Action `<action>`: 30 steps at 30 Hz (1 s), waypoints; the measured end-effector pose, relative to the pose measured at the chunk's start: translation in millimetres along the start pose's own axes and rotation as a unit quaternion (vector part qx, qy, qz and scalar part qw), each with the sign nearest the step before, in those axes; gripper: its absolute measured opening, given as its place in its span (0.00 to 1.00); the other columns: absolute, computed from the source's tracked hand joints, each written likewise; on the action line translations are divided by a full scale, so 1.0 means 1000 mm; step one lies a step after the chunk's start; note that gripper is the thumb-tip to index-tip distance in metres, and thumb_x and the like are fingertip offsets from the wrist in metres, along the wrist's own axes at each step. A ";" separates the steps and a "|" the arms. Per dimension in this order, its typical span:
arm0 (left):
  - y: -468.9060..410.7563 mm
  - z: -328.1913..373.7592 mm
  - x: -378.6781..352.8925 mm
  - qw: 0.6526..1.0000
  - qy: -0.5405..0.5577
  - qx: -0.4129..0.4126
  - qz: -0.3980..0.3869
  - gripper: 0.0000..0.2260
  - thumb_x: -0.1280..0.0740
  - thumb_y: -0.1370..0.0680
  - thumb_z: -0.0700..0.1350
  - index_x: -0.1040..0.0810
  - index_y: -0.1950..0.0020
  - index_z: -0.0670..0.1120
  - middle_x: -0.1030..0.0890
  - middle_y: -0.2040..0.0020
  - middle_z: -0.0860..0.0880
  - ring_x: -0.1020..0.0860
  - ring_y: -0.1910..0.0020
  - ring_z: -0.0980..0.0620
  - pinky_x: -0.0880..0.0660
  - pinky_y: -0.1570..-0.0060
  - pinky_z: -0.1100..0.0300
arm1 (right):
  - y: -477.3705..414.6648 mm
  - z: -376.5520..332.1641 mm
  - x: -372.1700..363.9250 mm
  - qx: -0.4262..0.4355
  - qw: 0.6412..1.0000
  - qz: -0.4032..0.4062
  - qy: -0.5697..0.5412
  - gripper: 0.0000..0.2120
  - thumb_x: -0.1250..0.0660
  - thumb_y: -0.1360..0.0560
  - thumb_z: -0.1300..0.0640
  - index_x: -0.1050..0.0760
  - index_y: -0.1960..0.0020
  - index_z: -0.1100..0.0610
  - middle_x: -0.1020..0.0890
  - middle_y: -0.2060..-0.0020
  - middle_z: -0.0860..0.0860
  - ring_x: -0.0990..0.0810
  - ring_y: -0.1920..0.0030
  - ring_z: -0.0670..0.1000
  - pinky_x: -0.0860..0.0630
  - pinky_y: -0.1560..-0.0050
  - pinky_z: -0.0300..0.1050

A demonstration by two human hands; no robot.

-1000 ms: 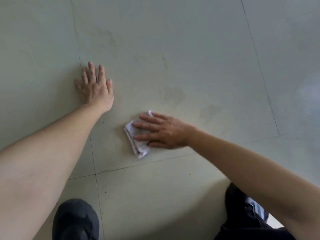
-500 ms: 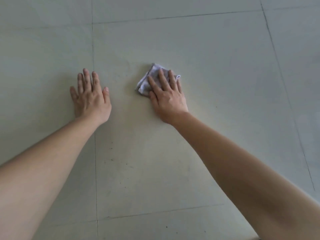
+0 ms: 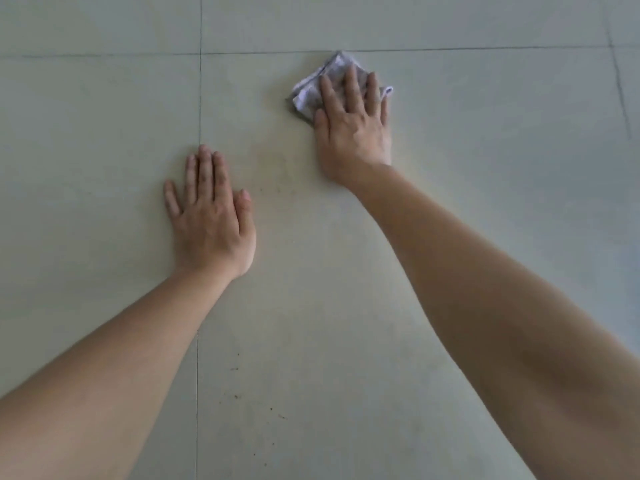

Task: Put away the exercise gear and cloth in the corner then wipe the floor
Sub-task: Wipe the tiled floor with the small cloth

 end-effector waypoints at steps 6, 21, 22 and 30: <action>0.000 0.000 0.001 1.000 -0.004 0.001 0.001 0.28 0.53 0.18 0.53 0.44 0.20 0.42 0.45 0.19 0.44 0.48 0.20 0.46 0.52 0.24 0.41 | -0.022 -0.098 -0.016 0.156 0.984 -0.082 0.030 0.26 0.54 0.16 0.44 0.51 0.19 0.44 0.52 0.19 0.53 0.58 0.20 0.60 0.63 0.22 0.57; -0.001 0.000 0.003 1.000 -0.010 -0.005 0.002 0.28 0.53 0.18 0.53 0.44 0.20 0.42 0.46 0.19 0.44 0.49 0.20 0.46 0.52 0.24 0.40 | 0.020 0.163 0.052 -0.206 0.978 -0.001 -0.012 0.28 0.51 0.18 0.44 0.49 0.19 0.46 0.52 0.19 0.56 0.55 0.20 0.63 0.59 0.22 0.60; -0.001 0.000 0.003 1.000 -0.008 -0.005 0.002 0.28 0.52 0.18 0.53 0.44 0.20 0.42 0.46 0.19 0.44 0.48 0.20 0.45 0.52 0.25 0.40 | 0.036 0.143 0.042 -0.175 0.984 0.006 -0.019 0.28 0.51 0.17 0.43 0.48 0.19 0.46 0.51 0.19 0.56 0.54 0.20 0.63 0.59 0.22 0.60; 0.000 0.009 0.008 1.000 -0.016 -0.014 -0.005 0.25 0.49 0.16 0.49 0.43 0.21 0.39 0.46 0.20 0.40 0.48 0.21 0.40 0.52 0.26 0.35 | 0.202 0.039 -0.014 0.134 0.990 -0.037 0.001 0.26 0.49 0.17 0.43 0.41 0.21 0.46 0.44 0.20 0.56 0.50 0.20 0.62 0.56 0.21 0.58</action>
Point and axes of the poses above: each hand's wrist, its own y-axis away from the middle knuckle, its own x-axis out of the back of the hand, z = x × y, the point moved 3 cm from there along -y, towards the middle knuckle
